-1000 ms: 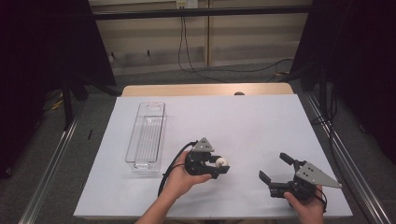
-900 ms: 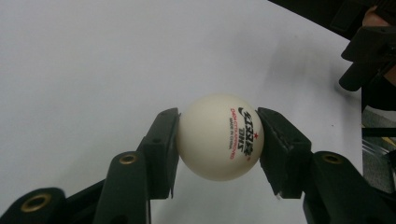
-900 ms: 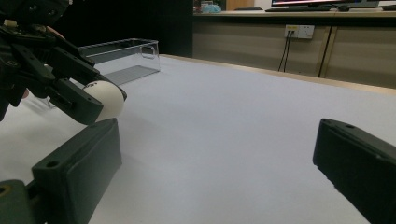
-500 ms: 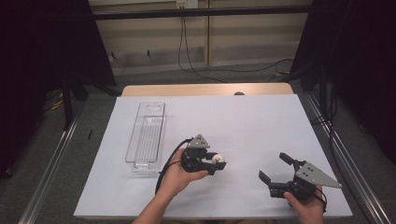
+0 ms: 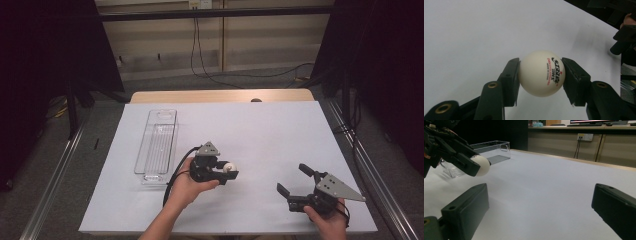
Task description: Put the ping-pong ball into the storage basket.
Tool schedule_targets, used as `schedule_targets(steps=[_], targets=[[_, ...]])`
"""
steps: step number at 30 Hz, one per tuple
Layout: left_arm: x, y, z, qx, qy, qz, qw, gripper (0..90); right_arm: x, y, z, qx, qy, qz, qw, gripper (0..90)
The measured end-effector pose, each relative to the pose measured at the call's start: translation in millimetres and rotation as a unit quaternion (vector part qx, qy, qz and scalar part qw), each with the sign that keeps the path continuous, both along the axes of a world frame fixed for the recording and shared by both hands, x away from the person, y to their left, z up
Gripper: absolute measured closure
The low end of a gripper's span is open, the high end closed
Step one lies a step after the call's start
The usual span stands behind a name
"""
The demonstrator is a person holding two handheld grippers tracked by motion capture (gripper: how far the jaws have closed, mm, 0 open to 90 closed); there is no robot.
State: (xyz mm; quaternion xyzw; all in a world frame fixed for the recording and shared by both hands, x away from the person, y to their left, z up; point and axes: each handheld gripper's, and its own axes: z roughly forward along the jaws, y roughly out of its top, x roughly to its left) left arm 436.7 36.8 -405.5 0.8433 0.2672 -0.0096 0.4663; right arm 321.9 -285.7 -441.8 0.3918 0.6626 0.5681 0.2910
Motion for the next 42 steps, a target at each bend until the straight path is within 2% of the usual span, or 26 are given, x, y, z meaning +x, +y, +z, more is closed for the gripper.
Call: schedule_targets(steps=[3,7,8,15,18,21,26,28,31,35,36,39,42], targets=[[1.3,2.8,1.2,0.004,-0.003,0.0,1.0,51.1,0.2,-0.1,0.0,-0.001,-0.002,-0.001,1.0,0.9],[2.7,5.3,1.8,-0.005,-0.003,0.006,1.0,51.0,0.1,0.2,0.1,0.0,-0.001,0.0,1.0,0.9],[3.2,6.5,2.4,0.001,-0.004,0.006,1.0,51.0,0.3,0.4,-0.1,0.0,-0.002,-0.001,1.0,0.9],[5.6,12.0,2.8,0.0,0.001,0.017,0.9999,51.1,0.3,0.2,0.0,0.0,-0.002,0.0,1.0,0.9],[6.4,14.4,3.2,0.007,0.003,0.023,0.9997,51.0,0.5,0.5,0.0,0.0,-0.003,0.0,1.0,0.9],[7.8,16.7,3.0,0.002,0.003,0.027,0.9996,51.0,0.5,0.2,0.1,0.0,-0.002,0.001,1.0,0.9],[8.9,20.2,4.6,0.013,0.001,0.03,0.9995,51.1,1.1,1.0,-0.3,-0.001,-0.003,0.002,1.0,0.9],[9.2,20.6,4.0,0.005,0.001,0.034,0.9994,51.0,1.1,1.3,-0.3,-0.001,-0.002,0.004,1.0,0.9],[10.2,23.1,5.0,0.012,0.002,0.036,0.9993,51.0,1.1,1.4,-0.5,0.0,-0.001,0.002,1.0,0.9],[11.2,25.7,5.1,0.006,0.002,0.041,0.9991,51.0,1.1,1.4,-0.4,-0.001,-0.001,0.003,1.0,0.9],[11.3,26.5,5.7,0.012,0.001,0.043,0.999,51.0,1.0,1.5,-0.3,0.0,-0.002,0.002,1.0,0.9],[11.9,28.8,5.5,0.014,0.001,0.047,0.9988,51.0,1.3,2.2,-0.4,0.0,-0.002,0.0,1.0,0.9],[12.7,29.9,4.5,0.008,0.002,0.049,0.9988,51.0,1.2,3.4,-0.2,-0.003,-0.001,0.006,1.0,0.9]])
